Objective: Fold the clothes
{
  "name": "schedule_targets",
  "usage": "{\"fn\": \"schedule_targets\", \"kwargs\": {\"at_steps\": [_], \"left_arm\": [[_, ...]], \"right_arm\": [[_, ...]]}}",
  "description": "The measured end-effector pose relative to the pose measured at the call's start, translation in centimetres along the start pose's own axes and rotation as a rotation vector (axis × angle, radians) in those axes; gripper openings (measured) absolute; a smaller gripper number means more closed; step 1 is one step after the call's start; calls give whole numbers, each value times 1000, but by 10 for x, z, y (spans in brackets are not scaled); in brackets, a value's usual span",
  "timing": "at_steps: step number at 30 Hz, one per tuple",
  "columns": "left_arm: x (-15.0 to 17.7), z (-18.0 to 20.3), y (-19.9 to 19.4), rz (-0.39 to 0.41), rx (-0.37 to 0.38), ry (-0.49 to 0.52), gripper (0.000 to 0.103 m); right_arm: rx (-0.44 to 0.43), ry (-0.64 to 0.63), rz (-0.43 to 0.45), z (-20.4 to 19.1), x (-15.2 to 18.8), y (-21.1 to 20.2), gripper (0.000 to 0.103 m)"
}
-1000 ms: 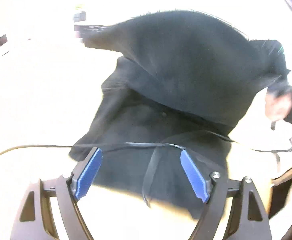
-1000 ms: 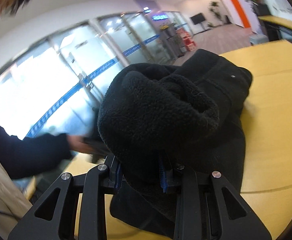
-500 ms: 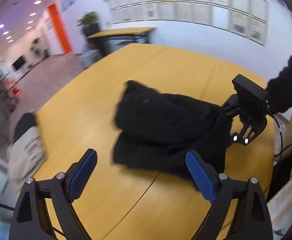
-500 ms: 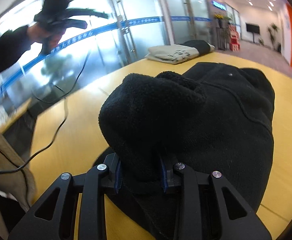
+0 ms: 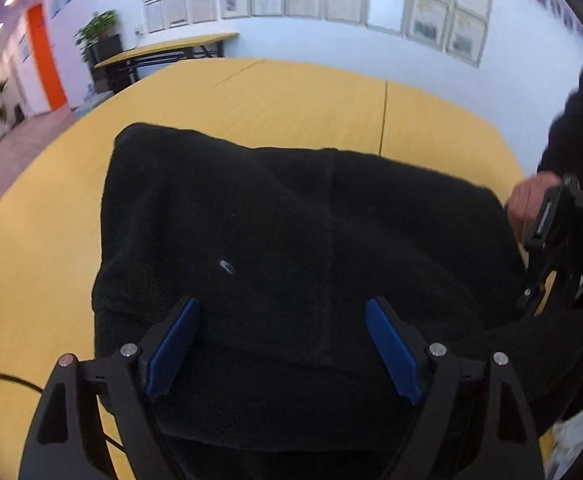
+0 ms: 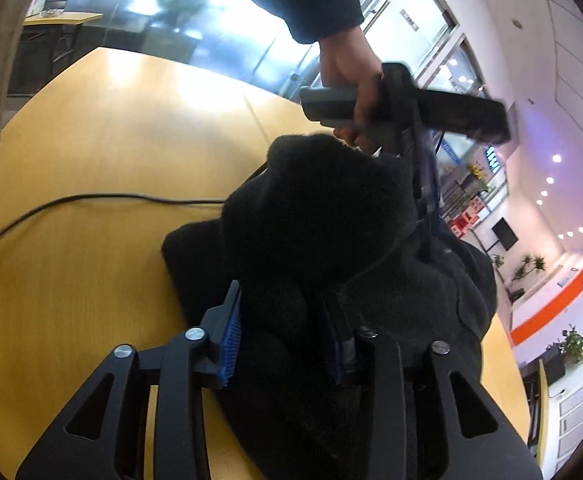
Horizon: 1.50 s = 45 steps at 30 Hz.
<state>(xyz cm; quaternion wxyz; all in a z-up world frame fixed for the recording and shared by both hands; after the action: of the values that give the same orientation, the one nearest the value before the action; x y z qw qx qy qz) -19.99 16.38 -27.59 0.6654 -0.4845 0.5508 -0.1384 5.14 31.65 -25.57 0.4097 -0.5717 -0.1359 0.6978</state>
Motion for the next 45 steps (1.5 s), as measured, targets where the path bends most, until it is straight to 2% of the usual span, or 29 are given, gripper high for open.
{"fn": "schedule_targets", "kwargs": {"at_steps": [2,4,5,6,7,8,11,13,15,18,19,21,23,24,25,27,29,30,31,33,36,38,40,41,45], "left_arm": [[7,-4,2,19,-14,-10,89],[9,-6,7,39,-19,-16,90],[8,-7,11,49,-20,-20,90],[8,-7,13,58,-22,-21,91],[9,-7,9,66,-25,-23,91],[9,-7,6,74,-28,-26,91],[10,-6,8,96,-45,-32,92],[10,-6,3,99,-58,-25,93],[11,-4,-3,97,-76,-1,93],[25,2,-31,91,-101,28,93],[26,2,-34,89,-106,34,93],[27,4,-31,86,-111,38,93],[25,6,-30,88,-118,26,93],[25,7,-30,90,-122,20,93],[24,8,-29,91,-126,15,93],[23,10,-28,93,-133,3,92],[21,12,-27,95,-141,-9,92],[21,13,-27,96,-144,-15,92],[20,14,-26,97,-148,-21,92],[19,16,-25,99,-156,-33,92],[16,22,-26,104,-163,-45,92],[13,43,-38,117,-148,-21,91],[10,64,-49,129,-133,4,90],[8,74,-55,135,-126,16,90],[2,116,-79,159,-97,64,90]], "right_arm": [[6,44,-4,9,5,-11,40],[13,88,-9,18,9,-23,34],[16,110,-11,23,11,-28,36],[19,132,-13,28,14,-34,43],[58,170,-32,32,25,-48,57],[87,177,-82,32,39,-52,62],[115,116,-247,17,76,-35,61],[161,144,-253,14,84,-21,62],[234,218,-258,28,83,-7,61],[264,543,-239,65,88,-5,55],[279,661,-237,78,99,-12,47],[284,891,-229,99,130,-26,46],[297,1036,-234,113,150,-35,46],[340,1099,-287,118,163,-40,10],[359,1189,-320,128,178,-43,6],[309,1399,-250,140,202,-73,8],[263,1293,-231,144,176,-90,11],[241,1220,-226,146,159,-97,19],[185,1147,-209,146,138,-88,28],[55,1002,-168,143,92,-61,38],[-136,779,-106,139,23,-20,40],[-259,627,-64,135,-22,6,38],[-357,600,-148,120,-20,48,38],[-363,571,-167,110,-13,54,39],[-374,528,-148,93,-5,46,40]]}}
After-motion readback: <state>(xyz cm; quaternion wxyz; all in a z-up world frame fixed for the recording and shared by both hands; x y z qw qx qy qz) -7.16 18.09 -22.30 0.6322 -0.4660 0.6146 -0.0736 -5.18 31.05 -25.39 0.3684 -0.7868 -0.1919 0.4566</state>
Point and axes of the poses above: each gripper's, at about its wrist camera, not at the fingertips, and y roughly the way its jaws point, z to its right, x to its underside, the point moved 3 cm from there along y, roughly the way its jaws point, and after that the axes turned 9 degrees about -x, right-handed, at the moved point
